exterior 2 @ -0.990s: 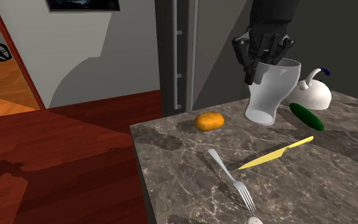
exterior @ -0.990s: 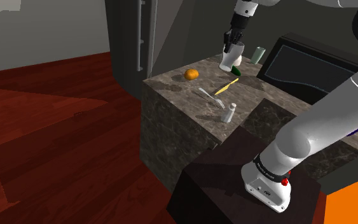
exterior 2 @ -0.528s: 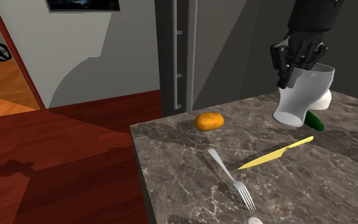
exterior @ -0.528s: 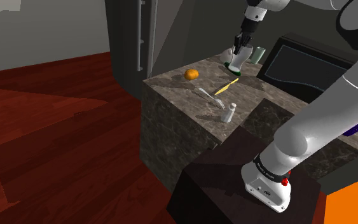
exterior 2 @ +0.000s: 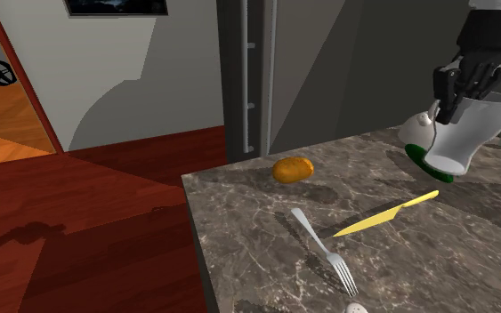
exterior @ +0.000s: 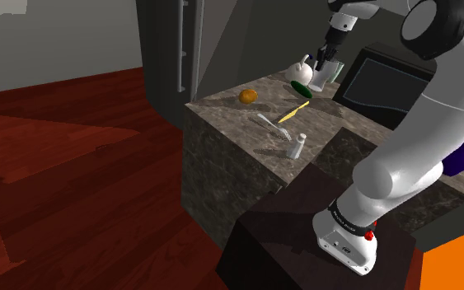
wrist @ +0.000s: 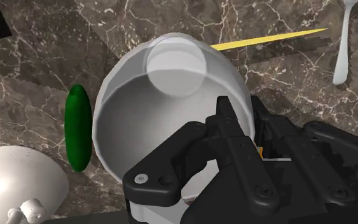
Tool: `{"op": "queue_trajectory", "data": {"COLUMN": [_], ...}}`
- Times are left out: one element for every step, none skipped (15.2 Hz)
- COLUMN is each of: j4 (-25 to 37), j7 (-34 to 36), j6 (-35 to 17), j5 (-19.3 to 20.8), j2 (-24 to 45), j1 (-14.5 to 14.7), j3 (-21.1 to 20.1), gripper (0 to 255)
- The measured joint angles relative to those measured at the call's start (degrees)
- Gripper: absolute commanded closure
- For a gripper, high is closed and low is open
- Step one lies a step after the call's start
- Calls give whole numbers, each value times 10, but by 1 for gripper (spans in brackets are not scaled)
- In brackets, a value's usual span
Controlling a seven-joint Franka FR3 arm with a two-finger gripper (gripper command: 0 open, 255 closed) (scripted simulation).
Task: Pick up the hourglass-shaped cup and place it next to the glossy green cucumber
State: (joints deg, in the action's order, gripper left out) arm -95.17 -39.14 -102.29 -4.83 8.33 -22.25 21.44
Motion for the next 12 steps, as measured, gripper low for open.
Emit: {"op": "queue_trajectory", "data": {"j4": [16,25,46,63,81,102,125,147,179,202,224,259], "j7": [-15,-27,-39,-53,-67,-79,-92,-103,-113,-124,-133,-142], "j6": [2,2,5,7,13,17,23,27,39,45,52,65], "j5": [-6,-11,-19,-26,-32,-40,-48,-56,-64,-71,-77,-85], "j2": [16,27,47,63,77,96,115,135,157,176,192,215], "j1": [-9,-17,-26,-37,-48,-59,-71,-83,-96,-109,-121,-137], "j3": [5,9,12,16,19,22,24,26,26,27,27,27], "gripper": [255,255,255,255,255,255,255,255,255,255,255,255]}}
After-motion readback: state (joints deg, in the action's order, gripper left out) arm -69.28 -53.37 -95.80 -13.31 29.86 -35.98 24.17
